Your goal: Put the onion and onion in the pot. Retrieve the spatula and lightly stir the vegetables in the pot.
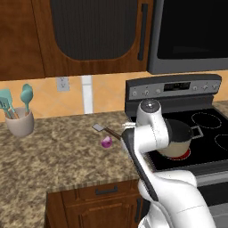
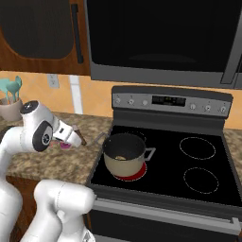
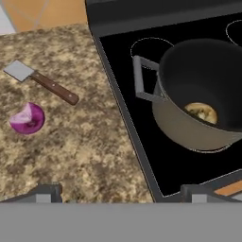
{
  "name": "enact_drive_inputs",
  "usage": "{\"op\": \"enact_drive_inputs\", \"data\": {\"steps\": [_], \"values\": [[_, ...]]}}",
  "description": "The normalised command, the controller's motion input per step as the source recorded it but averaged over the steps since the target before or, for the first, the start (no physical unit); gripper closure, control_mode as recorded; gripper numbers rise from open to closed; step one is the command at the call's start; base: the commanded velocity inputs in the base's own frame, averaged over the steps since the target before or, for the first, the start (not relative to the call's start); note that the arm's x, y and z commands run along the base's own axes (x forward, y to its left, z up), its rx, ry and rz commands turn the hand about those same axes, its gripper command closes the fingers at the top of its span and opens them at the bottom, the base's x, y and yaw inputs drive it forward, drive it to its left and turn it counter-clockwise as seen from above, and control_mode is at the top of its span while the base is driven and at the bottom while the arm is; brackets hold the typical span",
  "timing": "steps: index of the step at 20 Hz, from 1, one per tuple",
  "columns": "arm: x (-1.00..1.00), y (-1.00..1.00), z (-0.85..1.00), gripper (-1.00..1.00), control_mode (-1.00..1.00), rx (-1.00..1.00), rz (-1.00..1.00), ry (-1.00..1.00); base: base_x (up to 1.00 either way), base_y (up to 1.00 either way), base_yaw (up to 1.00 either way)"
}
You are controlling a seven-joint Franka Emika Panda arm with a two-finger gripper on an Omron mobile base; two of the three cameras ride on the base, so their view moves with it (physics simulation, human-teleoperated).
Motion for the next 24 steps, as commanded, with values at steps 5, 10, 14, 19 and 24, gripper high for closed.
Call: {"op": "enact_drive_inputs", "data": {"steps": [5,10,14,19,24], "values": [[0.67,0.65,-0.17,-1.00,-1.00,0.01,0.00,0.10,0.00,0.00,0.00],[0.76,0.23,-0.35,-1.00,-1.00,0.12,0.00,0.11,0.00,0.00,0.00],[0.82,0.12,-0.36,-1.00,-1.00,0.21,-0.01,0.11,0.00,0.00,0.00],[0.41,0.30,-0.39,-1.00,-1.00,0.20,0.00,0.05,0.00,0.00,0.00],[0.24,0.37,-0.37,-1.00,-1.00,0.13,0.00,0.02,0.00,0.00,0.00]]}}
